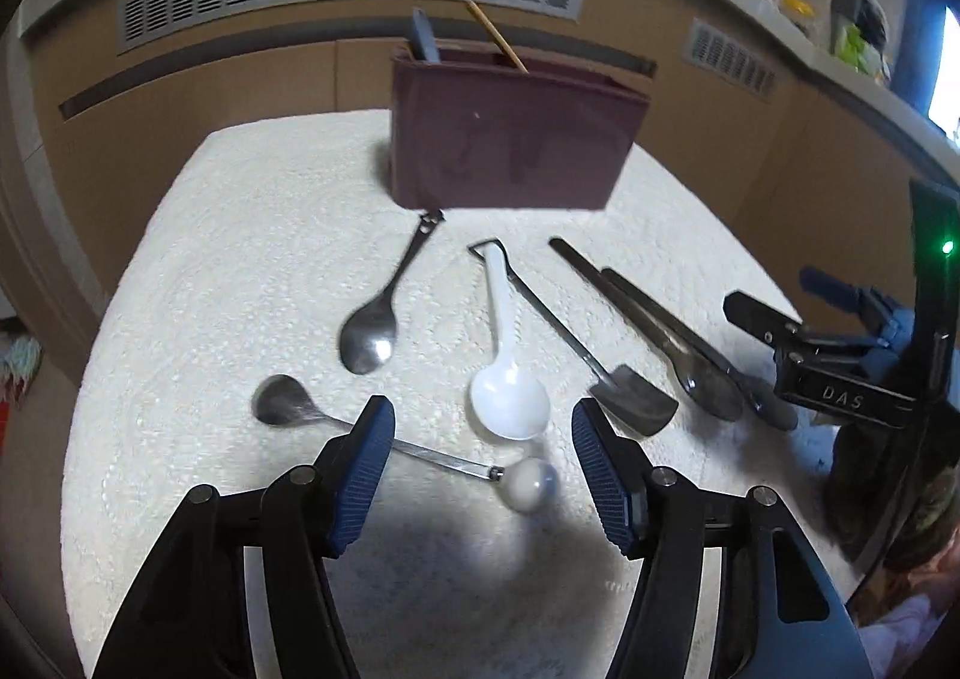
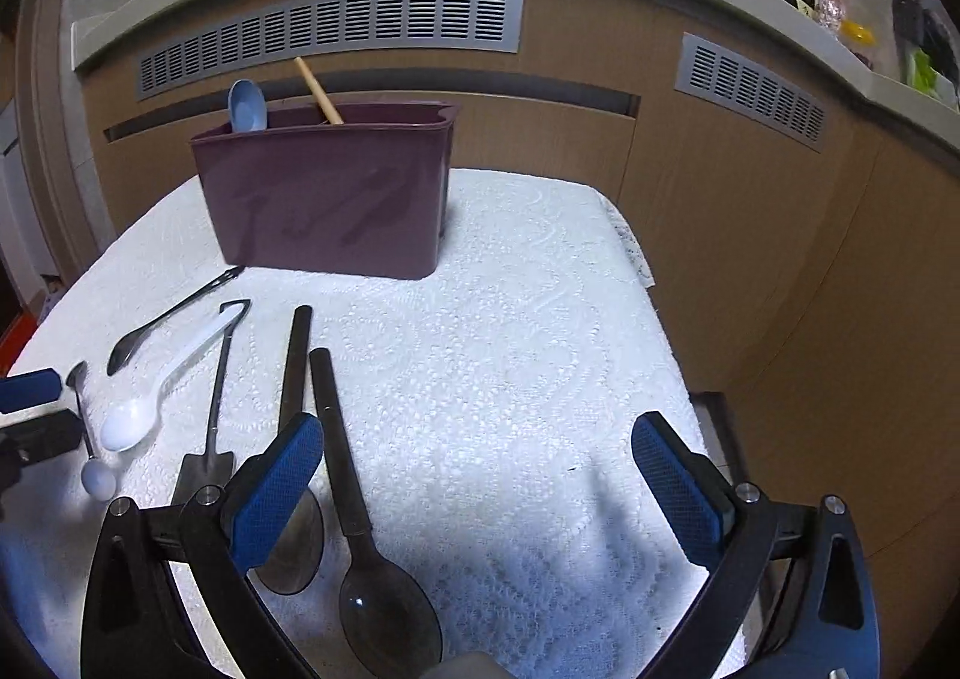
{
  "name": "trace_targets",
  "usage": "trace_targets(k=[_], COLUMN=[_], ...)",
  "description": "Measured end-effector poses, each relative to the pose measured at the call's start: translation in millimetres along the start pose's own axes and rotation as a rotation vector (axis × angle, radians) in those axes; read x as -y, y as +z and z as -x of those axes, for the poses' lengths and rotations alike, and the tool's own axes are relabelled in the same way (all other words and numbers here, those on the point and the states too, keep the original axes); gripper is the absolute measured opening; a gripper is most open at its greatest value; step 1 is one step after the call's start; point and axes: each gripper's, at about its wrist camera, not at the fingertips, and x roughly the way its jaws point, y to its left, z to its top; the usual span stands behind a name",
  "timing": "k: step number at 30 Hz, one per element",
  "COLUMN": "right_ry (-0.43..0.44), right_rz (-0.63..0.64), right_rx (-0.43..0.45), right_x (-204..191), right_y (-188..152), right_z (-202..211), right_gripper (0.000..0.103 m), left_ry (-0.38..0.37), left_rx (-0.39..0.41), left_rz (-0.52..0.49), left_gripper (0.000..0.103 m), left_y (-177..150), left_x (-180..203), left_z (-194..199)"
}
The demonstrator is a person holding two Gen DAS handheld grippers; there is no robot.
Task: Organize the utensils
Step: 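Grasp the white plastic spoon by its handle with the left tool, then grasp the white-ball-handled spoon with the right tool while the left holds the white spoon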
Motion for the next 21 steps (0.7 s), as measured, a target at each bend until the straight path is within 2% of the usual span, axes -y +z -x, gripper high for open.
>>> trace_targets(k=[4, 6, 9, 14, 18, 21], right_ry=[-0.012, -0.013, -0.007, 0.011, 0.012, 0.007], right_rz=[0.022, 0.024, 0.018, 0.004, 0.004, 0.011], right_rx=[0.021, 0.026, 0.024, 0.009, -0.002, -0.005], right_x=[-4.7, -4.5, -3.0, 0.7, -0.3, -2.0], right_y=[-0.8, -0.5, -0.4, 0.3, -0.6, -0.7], right_z=[3.6, 4.3, 3.4, 0.2, -1.4, -2.2], right_gripper=[0.102, 0.102, 0.102, 0.102, 0.102, 0.102], left_ry=[0.110, 0.124, 0.134, 0.107, 0.124, 0.143], left_rx=[-0.047, -0.079, -0.069, 0.036, 0.149, 0.193], left_rz=[-0.075, -0.079, -0.059, -0.001, 0.013, 0.021], left_gripper=[0.062, 0.054, 0.034, 0.035, 0.035, 0.035], left_y=[5.3, 8.5, 12.4, 19.6, 32.6, 40.0], left_x=[19.2, 22.0, 19.3, 5.4, -4.1, -11.4], left_z=[-26.2, -36.9, -40.2, -11.1, 22.5, 34.3])
